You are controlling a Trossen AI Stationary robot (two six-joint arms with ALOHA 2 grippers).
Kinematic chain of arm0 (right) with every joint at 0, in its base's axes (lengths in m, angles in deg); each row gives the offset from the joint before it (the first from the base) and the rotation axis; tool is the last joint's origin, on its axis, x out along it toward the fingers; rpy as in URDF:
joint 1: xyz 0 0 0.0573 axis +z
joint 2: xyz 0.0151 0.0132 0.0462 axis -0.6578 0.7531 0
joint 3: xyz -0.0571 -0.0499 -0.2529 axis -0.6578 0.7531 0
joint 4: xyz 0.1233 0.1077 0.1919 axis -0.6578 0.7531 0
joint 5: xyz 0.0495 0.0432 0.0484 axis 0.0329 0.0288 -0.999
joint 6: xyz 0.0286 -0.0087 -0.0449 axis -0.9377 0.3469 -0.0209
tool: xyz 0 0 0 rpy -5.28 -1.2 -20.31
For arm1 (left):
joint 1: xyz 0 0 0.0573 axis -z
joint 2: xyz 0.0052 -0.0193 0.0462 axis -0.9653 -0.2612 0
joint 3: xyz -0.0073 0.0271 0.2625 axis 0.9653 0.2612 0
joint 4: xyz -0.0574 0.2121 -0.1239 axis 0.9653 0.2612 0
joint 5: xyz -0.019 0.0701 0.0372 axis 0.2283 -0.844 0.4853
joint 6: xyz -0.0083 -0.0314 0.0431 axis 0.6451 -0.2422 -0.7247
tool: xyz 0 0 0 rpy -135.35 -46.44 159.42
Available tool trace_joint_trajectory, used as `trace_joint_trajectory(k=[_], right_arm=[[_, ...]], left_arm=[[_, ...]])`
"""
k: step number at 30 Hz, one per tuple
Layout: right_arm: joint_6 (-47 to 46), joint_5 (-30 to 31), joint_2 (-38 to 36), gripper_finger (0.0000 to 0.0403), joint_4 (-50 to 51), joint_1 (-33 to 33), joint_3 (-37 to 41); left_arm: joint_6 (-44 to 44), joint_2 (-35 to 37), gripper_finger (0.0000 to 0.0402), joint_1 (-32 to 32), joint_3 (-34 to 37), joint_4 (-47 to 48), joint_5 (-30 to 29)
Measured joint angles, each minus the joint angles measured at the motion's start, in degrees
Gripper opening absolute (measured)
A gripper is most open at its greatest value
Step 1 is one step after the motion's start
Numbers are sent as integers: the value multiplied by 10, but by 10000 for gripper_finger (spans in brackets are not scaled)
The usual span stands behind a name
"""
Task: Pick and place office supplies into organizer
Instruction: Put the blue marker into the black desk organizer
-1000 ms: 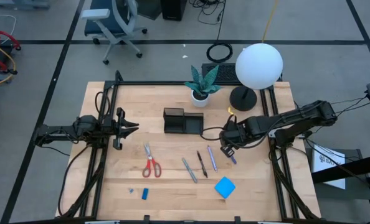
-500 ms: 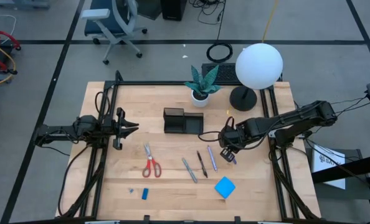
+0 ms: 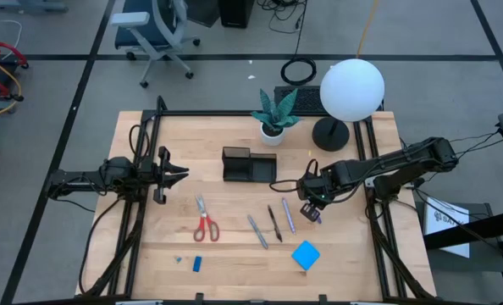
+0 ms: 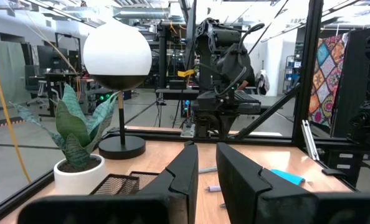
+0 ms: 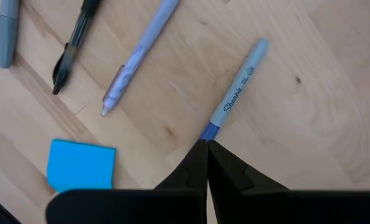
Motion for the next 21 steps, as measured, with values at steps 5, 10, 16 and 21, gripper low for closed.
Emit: trace_joint_trajectory(k=[5, 10, 16, 21], right_arm=[[0, 18, 0, 3, -1, 0, 0], [-4, 31, 0, 32, -2, -3, 0], [-32, 32, 0, 81, -6, -5, 2], [-63, 21, 0, 110, -54, -6, 48]], left_arm=[[-1, 0, 67, 0, 0, 0, 0], [0, 0, 67, 0, 0, 0, 0], [0, 0, 67, 0, 0, 0, 0], [0, 0, 67, 0, 0, 0, 0]])
